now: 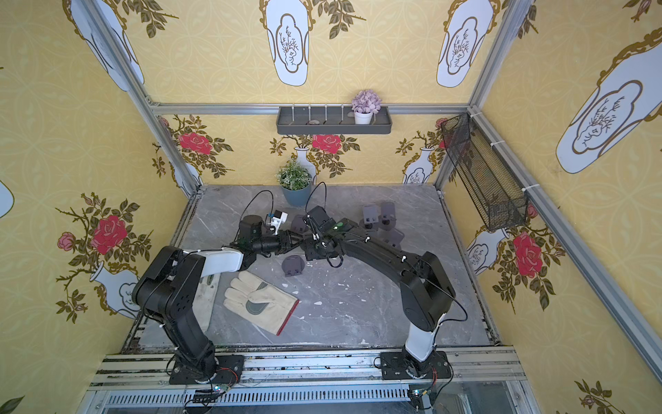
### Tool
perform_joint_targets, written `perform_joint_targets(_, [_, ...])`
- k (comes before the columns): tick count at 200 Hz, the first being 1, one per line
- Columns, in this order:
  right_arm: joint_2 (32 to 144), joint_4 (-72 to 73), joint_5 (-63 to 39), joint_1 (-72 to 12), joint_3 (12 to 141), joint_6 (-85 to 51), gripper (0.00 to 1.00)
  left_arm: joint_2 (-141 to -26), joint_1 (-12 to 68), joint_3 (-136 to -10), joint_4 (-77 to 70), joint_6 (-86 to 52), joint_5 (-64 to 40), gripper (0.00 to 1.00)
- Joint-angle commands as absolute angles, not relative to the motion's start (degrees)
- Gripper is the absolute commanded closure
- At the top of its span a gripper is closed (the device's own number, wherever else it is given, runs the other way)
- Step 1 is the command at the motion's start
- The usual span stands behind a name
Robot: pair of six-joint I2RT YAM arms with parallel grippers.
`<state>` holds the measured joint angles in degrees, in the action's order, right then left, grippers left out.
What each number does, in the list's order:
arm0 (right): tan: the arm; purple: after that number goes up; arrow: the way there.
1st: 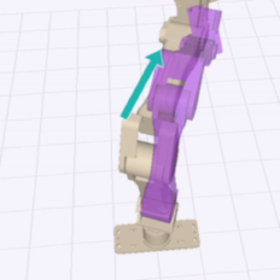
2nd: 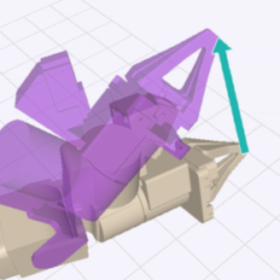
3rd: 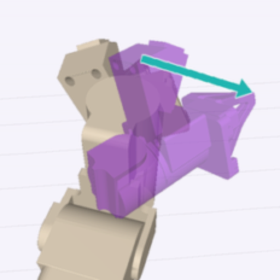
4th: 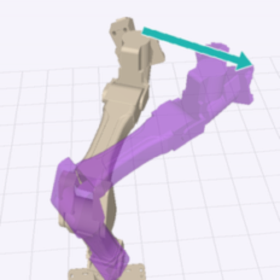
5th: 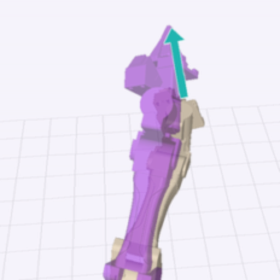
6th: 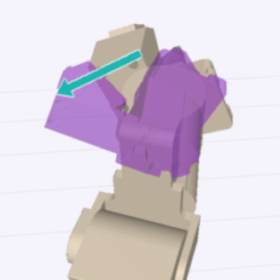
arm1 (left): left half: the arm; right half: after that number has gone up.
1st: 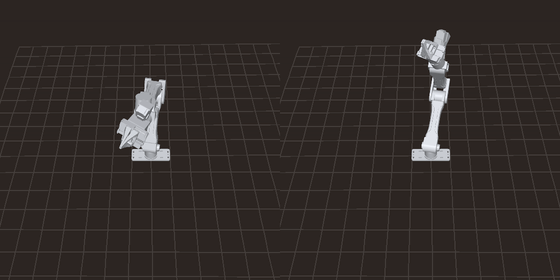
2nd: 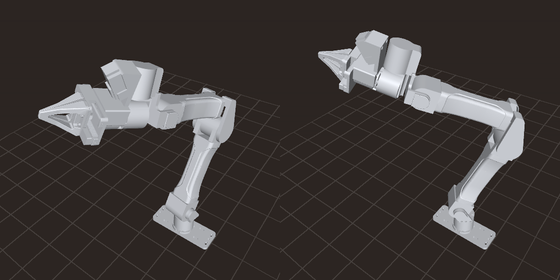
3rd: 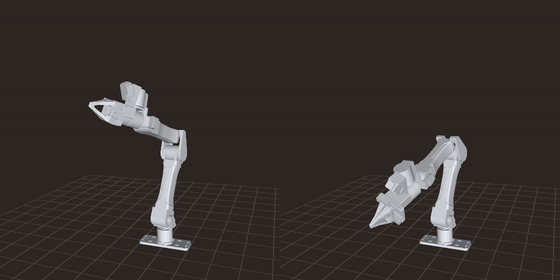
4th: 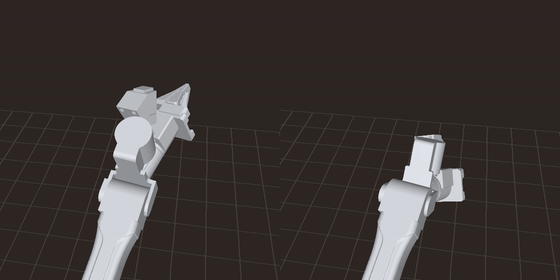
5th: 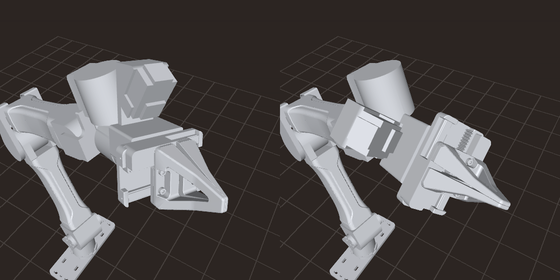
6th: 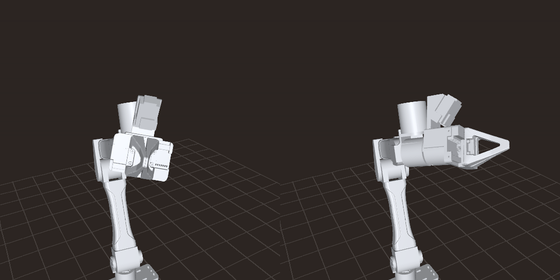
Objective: Open the phone stand
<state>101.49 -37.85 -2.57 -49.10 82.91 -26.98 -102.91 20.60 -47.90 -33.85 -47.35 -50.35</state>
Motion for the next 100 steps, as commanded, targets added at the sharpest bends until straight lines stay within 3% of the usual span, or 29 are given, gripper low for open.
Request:
perform_joint_targets(1, [102.8, -32.3, -3.3, -49.3, 84.5, -25.1, 0.46, -103.4, 20.8, -46.1, -42.9, -52.7, -55.9, 0.66])
perform_joint_targets(36, [104.5, -32.1, -3.4, -49.2, 85.8, -24.7, 0.46, -102.7, 20.8, -44.8, -46.5, -55.2, -57.5, 1.00])
perform_joint_targets(75, [104.3, -32.2, -3.6, -48.8, 86.1, -24.3, 0.46, -100.9, 20.8, -44.2, -43.5, -52.6, -57.0, 1.00])
perform_joint_targets(100, [102.9, -32.5, -4.0, -48.3, 85.3, -24.2, 0.46, -97.4, 20.8, -46.3, -28.2, -40.8, -51.9, 1.00])
